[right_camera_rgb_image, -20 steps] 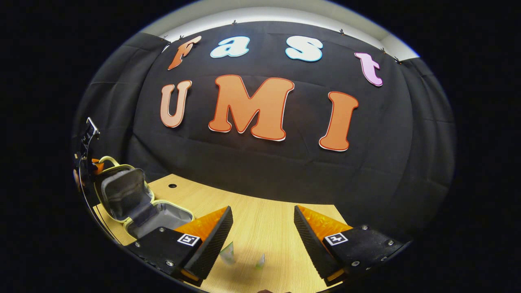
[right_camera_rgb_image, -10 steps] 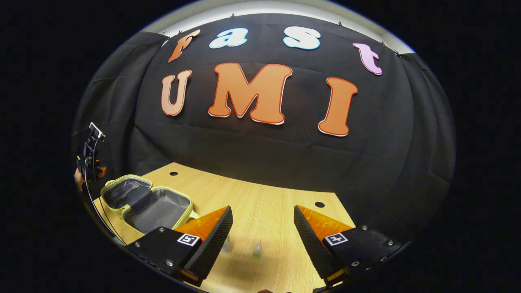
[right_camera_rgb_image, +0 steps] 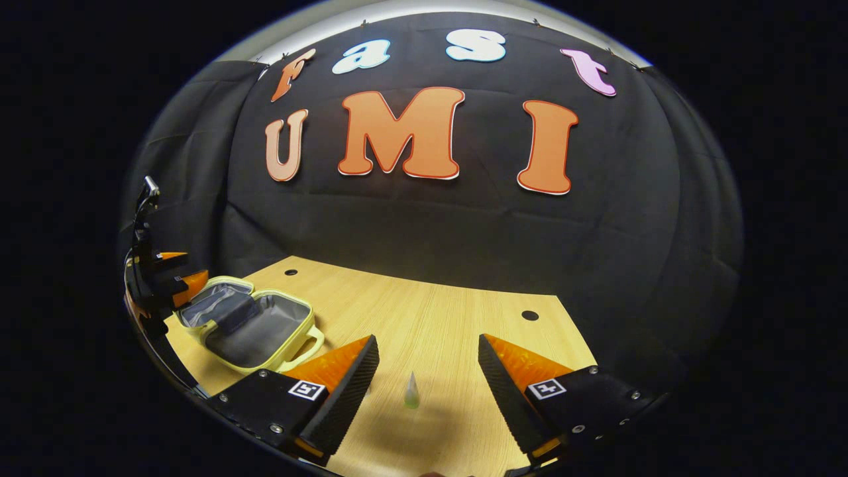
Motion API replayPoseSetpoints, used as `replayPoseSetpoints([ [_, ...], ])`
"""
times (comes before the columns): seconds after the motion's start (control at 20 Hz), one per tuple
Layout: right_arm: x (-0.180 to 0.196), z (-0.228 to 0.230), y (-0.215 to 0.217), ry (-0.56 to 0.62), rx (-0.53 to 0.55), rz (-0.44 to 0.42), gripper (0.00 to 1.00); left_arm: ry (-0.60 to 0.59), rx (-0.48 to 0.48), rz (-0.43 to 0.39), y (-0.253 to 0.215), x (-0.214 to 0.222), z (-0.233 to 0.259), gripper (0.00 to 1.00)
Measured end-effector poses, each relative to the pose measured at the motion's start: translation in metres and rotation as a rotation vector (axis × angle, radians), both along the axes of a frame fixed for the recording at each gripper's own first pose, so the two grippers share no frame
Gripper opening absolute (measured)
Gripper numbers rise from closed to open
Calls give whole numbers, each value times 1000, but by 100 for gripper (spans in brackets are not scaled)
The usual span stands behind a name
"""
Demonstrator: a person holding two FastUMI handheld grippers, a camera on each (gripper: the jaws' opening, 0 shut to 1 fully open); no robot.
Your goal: First open the suitcase, pack the skin care products into it, and then close the suitcase.
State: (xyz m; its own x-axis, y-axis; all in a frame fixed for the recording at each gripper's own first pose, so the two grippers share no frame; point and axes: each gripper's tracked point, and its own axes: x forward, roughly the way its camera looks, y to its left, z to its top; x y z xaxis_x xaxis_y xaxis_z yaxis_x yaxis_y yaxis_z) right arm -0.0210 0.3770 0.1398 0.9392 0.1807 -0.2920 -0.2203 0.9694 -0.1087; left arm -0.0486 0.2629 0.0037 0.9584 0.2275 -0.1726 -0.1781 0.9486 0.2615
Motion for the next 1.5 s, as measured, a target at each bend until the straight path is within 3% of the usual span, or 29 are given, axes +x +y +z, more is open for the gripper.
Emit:
replayPoseSetpoints([
  [0.4, 8, -62, -3, 40, -13, 132, 95, 9, -15, -304, -211, 0, -49, 98],
  [0.65, 7, -96, -10, 87, 24, 128, 96, 75, -68, -406, -283, 13, -110, 97],
  [0.9, 3, -113, -18, 106, 0, 157, 96, 148, -140, -422, -317, 36, -156, 94],
  [1.05, 5, -123, -21, 118, -13, 164, 96, 218, -187, -410, -324, 52, -183, 72],
  [1.15, 7, -131, -22, 139, -7, 180, 96, 259, -210, -414, -327, 58, -198, 71],
  [1.2, 11, -137, -21, 150, -4, 186, 96, 265, -218, -405, -329, 64, -204, 48],
  [1.5, 33, -175, -7, 238, 13, 210, 95, 242, -258, -351, -314, 61, -173, 42],
])
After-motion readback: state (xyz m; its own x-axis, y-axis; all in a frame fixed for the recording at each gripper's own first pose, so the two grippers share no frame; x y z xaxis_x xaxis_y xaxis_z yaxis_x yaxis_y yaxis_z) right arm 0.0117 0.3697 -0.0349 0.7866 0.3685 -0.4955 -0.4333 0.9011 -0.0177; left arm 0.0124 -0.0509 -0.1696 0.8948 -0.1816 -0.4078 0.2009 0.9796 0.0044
